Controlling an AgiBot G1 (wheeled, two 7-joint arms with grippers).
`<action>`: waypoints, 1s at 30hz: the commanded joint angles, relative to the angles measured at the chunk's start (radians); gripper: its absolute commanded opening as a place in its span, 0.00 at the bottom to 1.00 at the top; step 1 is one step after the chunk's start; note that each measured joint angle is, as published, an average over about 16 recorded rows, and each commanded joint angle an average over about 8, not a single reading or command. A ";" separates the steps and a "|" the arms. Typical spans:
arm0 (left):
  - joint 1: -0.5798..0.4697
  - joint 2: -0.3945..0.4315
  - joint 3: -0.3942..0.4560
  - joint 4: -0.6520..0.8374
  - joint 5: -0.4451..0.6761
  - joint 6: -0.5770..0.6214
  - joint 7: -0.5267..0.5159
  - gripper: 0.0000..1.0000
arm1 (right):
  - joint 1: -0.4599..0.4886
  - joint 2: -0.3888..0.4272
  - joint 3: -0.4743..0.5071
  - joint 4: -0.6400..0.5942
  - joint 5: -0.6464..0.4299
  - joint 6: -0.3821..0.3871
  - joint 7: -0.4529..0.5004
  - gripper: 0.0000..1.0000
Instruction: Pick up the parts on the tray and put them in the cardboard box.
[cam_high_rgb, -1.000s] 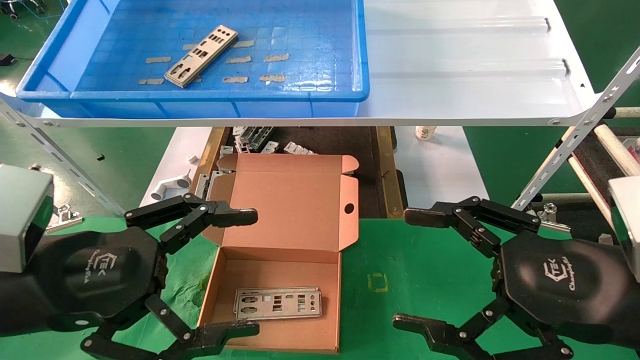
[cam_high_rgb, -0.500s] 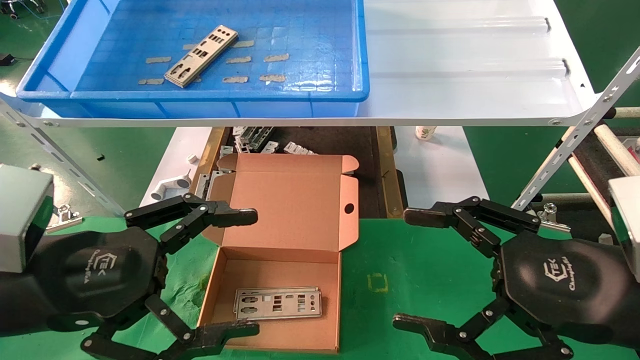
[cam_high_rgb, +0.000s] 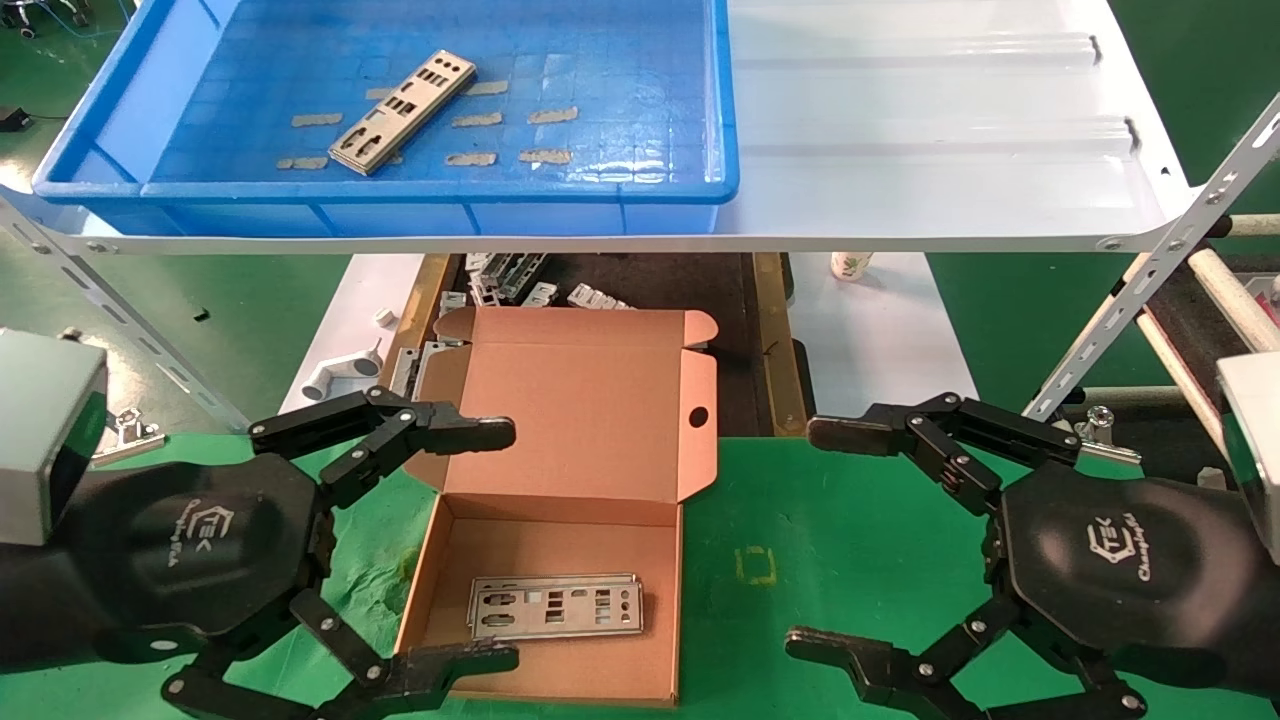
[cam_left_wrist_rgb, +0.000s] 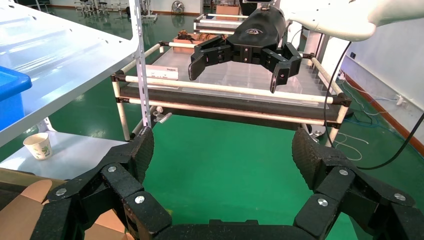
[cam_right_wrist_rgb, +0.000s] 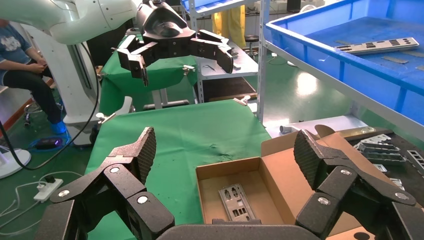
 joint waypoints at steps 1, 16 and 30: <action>0.000 0.000 0.000 0.000 0.000 0.000 0.000 1.00 | 0.000 0.000 0.000 0.000 0.000 0.000 0.000 1.00; 0.000 0.000 0.000 0.000 0.000 0.000 0.000 1.00 | 0.000 0.000 0.000 0.000 0.000 0.000 0.000 1.00; 0.000 0.000 0.000 0.000 0.000 0.000 0.000 1.00 | 0.000 0.000 0.000 0.000 0.000 0.000 0.000 1.00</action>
